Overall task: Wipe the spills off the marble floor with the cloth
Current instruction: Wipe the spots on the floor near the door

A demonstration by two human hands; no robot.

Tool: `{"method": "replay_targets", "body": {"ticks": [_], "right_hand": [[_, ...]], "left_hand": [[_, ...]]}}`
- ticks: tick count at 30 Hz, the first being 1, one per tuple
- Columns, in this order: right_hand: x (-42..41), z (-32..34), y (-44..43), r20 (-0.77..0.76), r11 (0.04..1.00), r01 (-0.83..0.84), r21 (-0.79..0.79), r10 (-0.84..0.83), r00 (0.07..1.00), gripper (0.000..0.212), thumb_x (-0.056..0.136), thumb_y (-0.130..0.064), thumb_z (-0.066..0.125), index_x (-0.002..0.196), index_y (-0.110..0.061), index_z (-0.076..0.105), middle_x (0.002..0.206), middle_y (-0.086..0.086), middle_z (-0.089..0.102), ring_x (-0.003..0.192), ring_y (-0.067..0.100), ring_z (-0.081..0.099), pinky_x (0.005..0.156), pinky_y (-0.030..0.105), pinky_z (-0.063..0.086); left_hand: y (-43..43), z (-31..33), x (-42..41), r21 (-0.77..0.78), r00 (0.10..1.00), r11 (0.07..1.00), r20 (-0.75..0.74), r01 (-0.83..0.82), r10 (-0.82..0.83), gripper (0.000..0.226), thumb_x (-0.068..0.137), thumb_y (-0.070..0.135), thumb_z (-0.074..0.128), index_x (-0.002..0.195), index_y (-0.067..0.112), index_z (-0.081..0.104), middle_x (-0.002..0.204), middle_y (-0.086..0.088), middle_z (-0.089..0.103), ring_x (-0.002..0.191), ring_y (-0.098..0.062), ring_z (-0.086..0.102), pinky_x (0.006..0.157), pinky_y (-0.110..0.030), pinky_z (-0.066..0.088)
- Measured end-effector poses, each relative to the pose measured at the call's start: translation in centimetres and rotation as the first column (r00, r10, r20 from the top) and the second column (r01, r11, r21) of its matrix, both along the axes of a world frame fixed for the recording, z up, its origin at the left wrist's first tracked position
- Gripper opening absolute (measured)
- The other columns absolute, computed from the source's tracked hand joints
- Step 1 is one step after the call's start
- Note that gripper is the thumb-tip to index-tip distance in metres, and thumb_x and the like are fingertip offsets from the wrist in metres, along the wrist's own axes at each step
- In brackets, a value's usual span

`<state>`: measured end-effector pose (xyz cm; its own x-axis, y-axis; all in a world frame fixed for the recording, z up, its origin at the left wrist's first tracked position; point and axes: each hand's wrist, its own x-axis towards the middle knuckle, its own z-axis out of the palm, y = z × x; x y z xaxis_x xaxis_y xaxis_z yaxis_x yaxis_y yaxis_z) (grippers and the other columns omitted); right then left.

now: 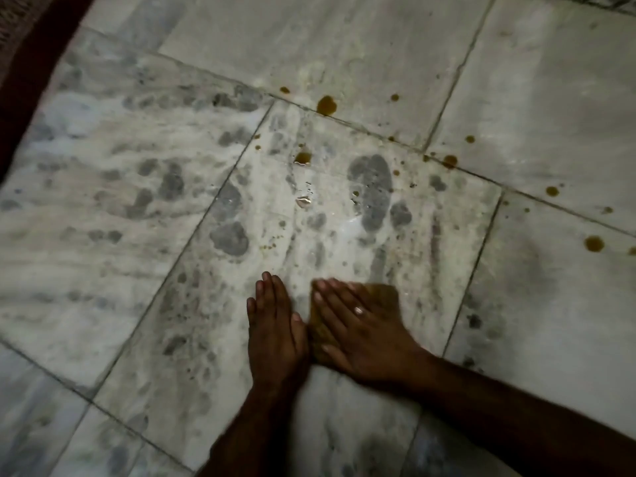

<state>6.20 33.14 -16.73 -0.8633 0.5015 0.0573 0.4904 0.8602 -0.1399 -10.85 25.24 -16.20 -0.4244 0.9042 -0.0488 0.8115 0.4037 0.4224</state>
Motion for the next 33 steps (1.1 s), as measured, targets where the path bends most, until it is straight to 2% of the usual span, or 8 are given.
{"method": "replay_targets", "body": {"ticks": [2, 6, 9, 14, 20, 26, 28, 33], "right_hand": [[2.9, 0.2, 0.8, 0.017, 1.0, -0.005, 0.009, 0.005, 1.0, 0.071, 0.107, -0.051, 0.036, 0.161, -0.005, 0.03, 0.169, 0.016, 0.026, 0.158, 0.031, 0.025, 0.128, 0.047, 0.022], [-1.1, -0.1, 6.7, 0.021, 0.964, 0.263, 0.047, -0.264, 0.964, 0.074, 0.104, -0.051, 0.035, 0.159, 0.0, 0.034, 0.167, 0.019, 0.03, 0.156, 0.033, 0.03, 0.127, 0.047, 0.02], [-7.7, -0.3, 6.6, 0.011, 0.978, 0.207, -0.014, -0.207, 0.978, 0.076, 0.105, -0.054, 0.033, 0.159, -0.001, 0.034, 0.168, 0.019, 0.029, 0.157, 0.033, 0.027, 0.127, 0.05, 0.026], [-5.4, -0.2, 3.9, -0.005, 0.987, -0.159, 0.026, 0.16, 0.987, 0.07, 0.106, -0.05, 0.035, 0.159, -0.003, 0.035, 0.168, 0.016, 0.03, 0.157, 0.029, 0.028, 0.126, 0.048, 0.029], [-13.0, 0.1, 9.3, 0.035, 0.999, 0.032, -0.021, -0.031, 0.999, 0.076, 0.105, -0.056, 0.029, 0.16, -0.004, 0.034, 0.168, 0.017, 0.03, 0.156, 0.031, 0.029, 0.129, 0.046, 0.02], [-11.0, 0.2, 2.5, -0.017, 0.94, -0.334, -0.067, 0.333, 0.943, 0.065, 0.106, -0.048, 0.037, 0.155, -0.006, 0.044, 0.165, 0.015, 0.037, 0.154, 0.03, 0.035, 0.124, 0.048, 0.03], [-7.9, 0.2, 2.2, 0.051, 0.886, -0.459, -0.062, 0.462, 0.885, 0.072, 0.107, -0.056, 0.029, 0.16, -0.007, 0.035, 0.169, 0.013, 0.029, 0.157, 0.029, 0.028, 0.126, 0.048, 0.026], [-2.3, 1.1, 3.6, 0.145, 0.86, -0.499, -0.107, 0.51, 0.848, 0.076, 0.107, -0.061, 0.02, 0.164, -0.01, 0.024, 0.172, 0.01, 0.022, 0.158, 0.026, 0.025, 0.127, 0.044, 0.017]], "left_hand": [[0.2, 0.2, -1.1, -0.025, 0.999, 0.999, -0.032, -0.029, 0.028, 0.068, 0.094, 0.027, 0.029, 0.157, 0.001, 0.02, 0.165, -0.016, 0.018, 0.154, -0.027, 0.015, 0.126, -0.034, -0.002], [1.5, -0.5, -3.9, -0.088, 0.99, 0.994, -0.133, -0.062, 0.049, 0.068, 0.094, 0.029, 0.03, 0.154, -0.003, 0.027, 0.162, -0.022, 0.025, 0.151, -0.034, 0.025, 0.124, -0.042, 0.008], [2.0, -1.4, -4.8, -0.066, 0.986, 0.996, -0.162, -0.051, 0.04, 0.064, 0.097, 0.028, 0.029, 0.153, -0.004, 0.03, 0.161, -0.023, 0.028, 0.15, -0.035, 0.028, 0.123, -0.047, 0.012], [1.2, -0.9, -5.7, 0.065, 0.995, 0.993, 0.024, -0.1, 0.099, 0.063, 0.099, 0.028, 0.023, 0.156, 0.001, 0.021, 0.165, -0.014, 0.018, 0.154, -0.026, 0.016, 0.126, -0.035, 0.001], [1.4, -0.8, -5.2, 0.165, 0.978, 0.971, 0.146, -0.172, 0.148, 0.062, 0.1, 0.027, 0.025, 0.156, 0.002, 0.022, 0.165, -0.012, 0.02, 0.154, -0.022, 0.016, 0.126, -0.033, 0.004], [1.4, 1.5, -6.4, 0.25, 0.788, 0.852, 0.556, -0.461, 0.263, 0.054, 0.096, 0.026, 0.033, 0.149, 0.022, 0.032, 0.158, 0.0, 0.035, 0.149, -0.015, 0.031, 0.124, -0.039, 0.022], [1.6, 2.4, -7.2, 0.225, 0.805, 0.885, 0.547, -0.408, 0.232, 0.055, 0.096, 0.021, 0.035, 0.15, 0.02, 0.035, 0.158, 0.0, 0.037, 0.149, -0.016, 0.033, 0.123, -0.035, 0.024], [4.7, 4.2, -8.2, 0.199, 0.921, 0.976, 0.36, 0.083, -0.151, 0.063, 0.095, 0.031, 0.03, 0.153, 0.007, 0.035, 0.161, -0.005, 0.029, 0.151, -0.016, 0.025, 0.123, -0.021, 0.012]]}}
